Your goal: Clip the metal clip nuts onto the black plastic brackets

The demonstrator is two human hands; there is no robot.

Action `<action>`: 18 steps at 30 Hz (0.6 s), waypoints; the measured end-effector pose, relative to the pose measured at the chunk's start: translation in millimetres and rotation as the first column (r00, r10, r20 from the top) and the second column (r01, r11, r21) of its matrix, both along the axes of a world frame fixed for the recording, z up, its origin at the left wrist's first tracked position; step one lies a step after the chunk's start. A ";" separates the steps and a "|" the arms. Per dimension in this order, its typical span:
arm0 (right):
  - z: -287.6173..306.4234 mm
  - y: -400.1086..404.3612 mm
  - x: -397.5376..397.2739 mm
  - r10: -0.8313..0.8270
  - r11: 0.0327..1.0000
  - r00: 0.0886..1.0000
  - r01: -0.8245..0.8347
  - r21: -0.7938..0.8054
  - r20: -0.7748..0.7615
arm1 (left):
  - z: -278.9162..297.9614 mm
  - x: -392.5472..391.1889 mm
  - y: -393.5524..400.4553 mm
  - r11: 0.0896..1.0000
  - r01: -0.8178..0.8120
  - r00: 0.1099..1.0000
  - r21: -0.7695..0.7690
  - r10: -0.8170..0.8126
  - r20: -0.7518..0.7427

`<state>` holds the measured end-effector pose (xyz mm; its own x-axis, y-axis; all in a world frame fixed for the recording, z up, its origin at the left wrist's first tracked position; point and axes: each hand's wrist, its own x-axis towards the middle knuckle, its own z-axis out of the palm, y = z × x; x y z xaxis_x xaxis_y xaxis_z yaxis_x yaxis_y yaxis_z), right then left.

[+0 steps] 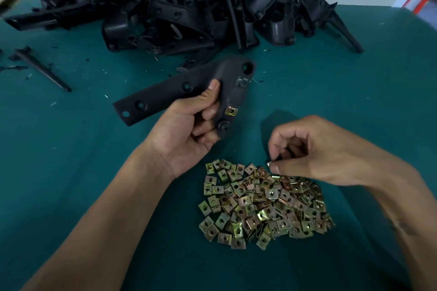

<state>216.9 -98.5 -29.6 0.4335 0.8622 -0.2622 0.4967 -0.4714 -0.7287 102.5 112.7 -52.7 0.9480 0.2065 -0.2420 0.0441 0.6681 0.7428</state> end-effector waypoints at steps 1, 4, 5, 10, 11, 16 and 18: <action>-0.1 -0.8 0.2 0.010 1.000 1.000 -0.010 0.009 0.012 | 0.0 0.2 0.5 1.000 -0.008 1.000 -0.009 0.008 -0.003; -3.9 0.1 1.8 -0.029 0.983 0.999 0.037 0.177 -0.046 | -0.3 0.4 2.2 0.999 -0.026 1.000 -0.026 0.026 -0.005; -7.2 1.5 2.9 -0.060 0.955 0.989 0.097 0.279 -0.138 | -0.4 0.1 2.4 0.999 -0.025 1.000 -0.027 0.025 -0.002; -24.6 19.5 -1.7 -0.062 0.754 0.881 0.349 0.556 -0.469 | 0.9 -0.2 -0.5 1.000 -0.005 1.000 0.020 0.005 -0.003; -25.9 23.8 -5.1 -0.062 0.730 0.879 0.363 0.579 -0.473 | 1.1 -0.2 -1.2 0.999 -0.001 1.000 0.046 0.001 -0.005; -24.4 38.7 -17.7 -0.094 0.607 0.768 0.549 0.575 -0.633 | 0.7 0.3 -3.7 0.996 0.018 1.000 0.085 -0.018 0.005; -22.3 42.4 -21.2 -0.082 0.550 0.702 0.624 0.555 -0.707 | 0.2 0.4 -3.7 0.997 0.018 1.000 0.078 -0.019 0.015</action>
